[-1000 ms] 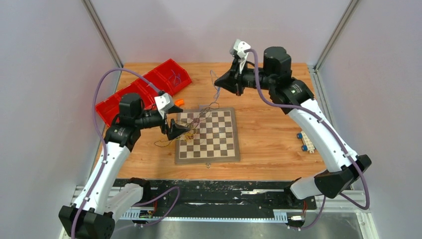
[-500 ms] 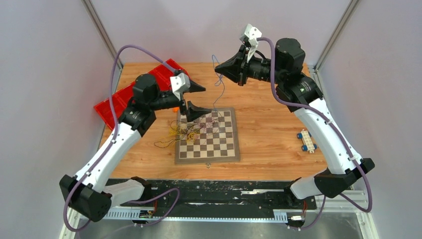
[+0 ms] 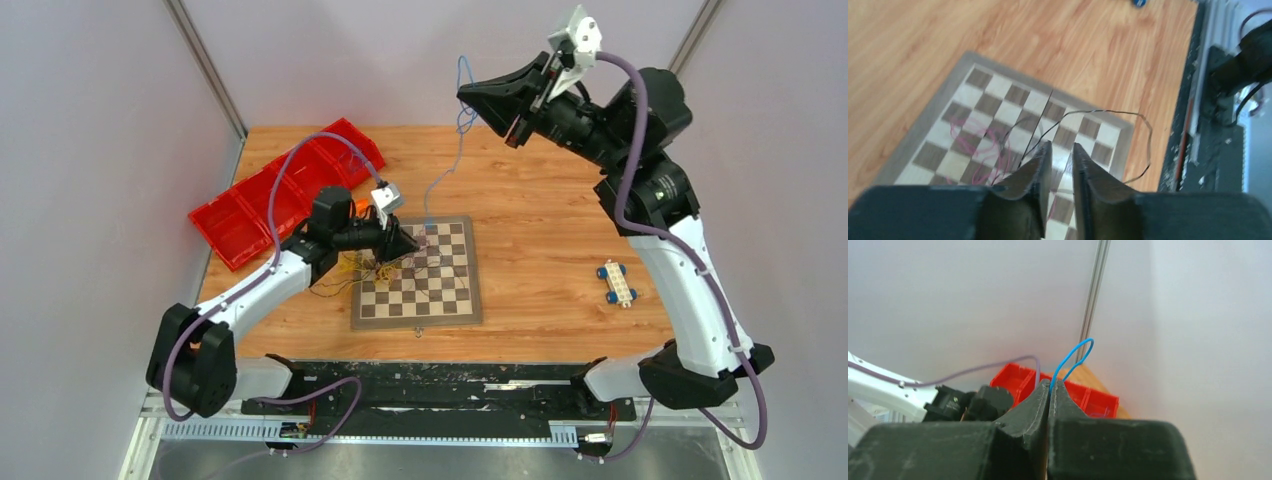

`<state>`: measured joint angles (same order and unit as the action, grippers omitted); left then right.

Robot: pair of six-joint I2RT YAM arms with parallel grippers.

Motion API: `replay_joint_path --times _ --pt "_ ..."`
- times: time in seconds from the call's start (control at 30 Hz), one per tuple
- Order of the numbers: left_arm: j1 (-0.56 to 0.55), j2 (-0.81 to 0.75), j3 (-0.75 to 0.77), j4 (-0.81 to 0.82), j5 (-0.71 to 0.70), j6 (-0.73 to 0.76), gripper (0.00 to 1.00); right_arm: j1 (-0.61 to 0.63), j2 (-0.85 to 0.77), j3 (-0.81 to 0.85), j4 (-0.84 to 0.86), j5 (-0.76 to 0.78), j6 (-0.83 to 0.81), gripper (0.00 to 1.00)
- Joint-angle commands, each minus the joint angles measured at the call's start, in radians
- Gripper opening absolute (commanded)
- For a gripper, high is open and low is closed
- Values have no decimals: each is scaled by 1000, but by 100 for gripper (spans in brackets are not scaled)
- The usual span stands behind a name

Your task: Untangle the cables

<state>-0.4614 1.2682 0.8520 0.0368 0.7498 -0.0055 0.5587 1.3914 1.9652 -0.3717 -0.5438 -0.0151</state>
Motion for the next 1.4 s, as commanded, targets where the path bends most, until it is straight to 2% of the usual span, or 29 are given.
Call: replay_joint_path --times 0.0,0.03,0.07,0.1,0.13,0.17,0.2,0.27,0.4,0.53,0.6,0.73,0.87,1.07,1.37 --pt "92 41 -76 22 -4 48 18 0 -39 52 65 61 41 0" --pt "105 40 -80 13 8 57 19 0 -42 47 66 63 34 0" --pt "123 25 -77 -16 39 66 31 0 -49 34 65 65 28 0" --pt "127 10 -65 -42 56 93 44 0 -57 17 67 65 22 0" --pt "129 -35 -58 -81 91 100 68 0 -63 -6 68 61 21 0" --pt "130 -61 -43 -96 111 100 77 1 -70 -29 69 53 21 0" --pt "130 -124 -24 -121 147 91 93 0 -77 -53 70 41 21 0" --pt "130 -213 19 -153 191 64 99 0 -89 -112 72 -5 -7 0" --pt "130 -310 149 -205 218 28 100 0 -105 -233 72 -89 -20 0" --pt "128 -299 280 -225 237 30 100 -1 -122 -331 72 -248 -76 0" --pt "127 -275 348 -254 280 89 100 0 -138 -388 72 -347 -134 0" --pt "124 -225 456 -327 342 146 93 0 -157 -457 54 -465 -188 0" --pt "87 -190 507 -355 336 118 80 5 -151 -489 31 -558 -207 0" --pt "35 -154 525 -346 313 19 72 40 -140 -502 -4 -596 -252 0" --pt "0 -141 529 -307 342 -110 67 72 -118 -503 -12 -585 -270 0"
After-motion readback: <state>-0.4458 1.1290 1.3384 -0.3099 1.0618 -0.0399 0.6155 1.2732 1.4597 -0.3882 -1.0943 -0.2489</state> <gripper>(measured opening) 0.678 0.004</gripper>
